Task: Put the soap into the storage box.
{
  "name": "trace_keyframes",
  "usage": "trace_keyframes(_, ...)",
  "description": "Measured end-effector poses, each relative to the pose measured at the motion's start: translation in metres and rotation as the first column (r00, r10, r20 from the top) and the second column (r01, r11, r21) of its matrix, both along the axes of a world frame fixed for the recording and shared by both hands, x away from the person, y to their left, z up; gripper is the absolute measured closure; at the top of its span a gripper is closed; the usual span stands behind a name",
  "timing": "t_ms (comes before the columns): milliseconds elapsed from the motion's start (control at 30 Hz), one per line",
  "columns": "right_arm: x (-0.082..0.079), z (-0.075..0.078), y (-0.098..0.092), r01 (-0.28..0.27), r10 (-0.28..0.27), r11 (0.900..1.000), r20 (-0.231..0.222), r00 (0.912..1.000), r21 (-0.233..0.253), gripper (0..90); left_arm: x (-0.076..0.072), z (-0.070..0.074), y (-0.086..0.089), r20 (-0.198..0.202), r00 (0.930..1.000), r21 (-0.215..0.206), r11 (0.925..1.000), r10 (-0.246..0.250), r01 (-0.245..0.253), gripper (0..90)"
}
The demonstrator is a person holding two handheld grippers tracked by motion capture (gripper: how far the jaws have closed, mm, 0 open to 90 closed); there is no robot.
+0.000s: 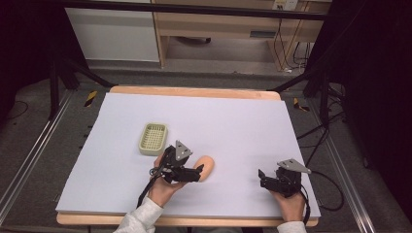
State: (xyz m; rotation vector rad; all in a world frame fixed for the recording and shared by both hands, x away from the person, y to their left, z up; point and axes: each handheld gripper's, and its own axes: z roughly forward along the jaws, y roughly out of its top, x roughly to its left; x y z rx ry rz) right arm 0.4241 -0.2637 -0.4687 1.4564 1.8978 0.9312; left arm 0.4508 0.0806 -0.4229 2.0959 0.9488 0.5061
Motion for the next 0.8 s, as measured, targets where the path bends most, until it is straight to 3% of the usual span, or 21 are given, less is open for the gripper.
trace_keyframes(800, 0.001, 0.000, 0.001, -0.009, 0.009, 1.000, -0.007, 0.9999, -0.001, 11.3, 0.009, -0.018, -0.027, -0.057, 0.9982, 0.078, 0.9966, -0.021, 0.026, 13.7)
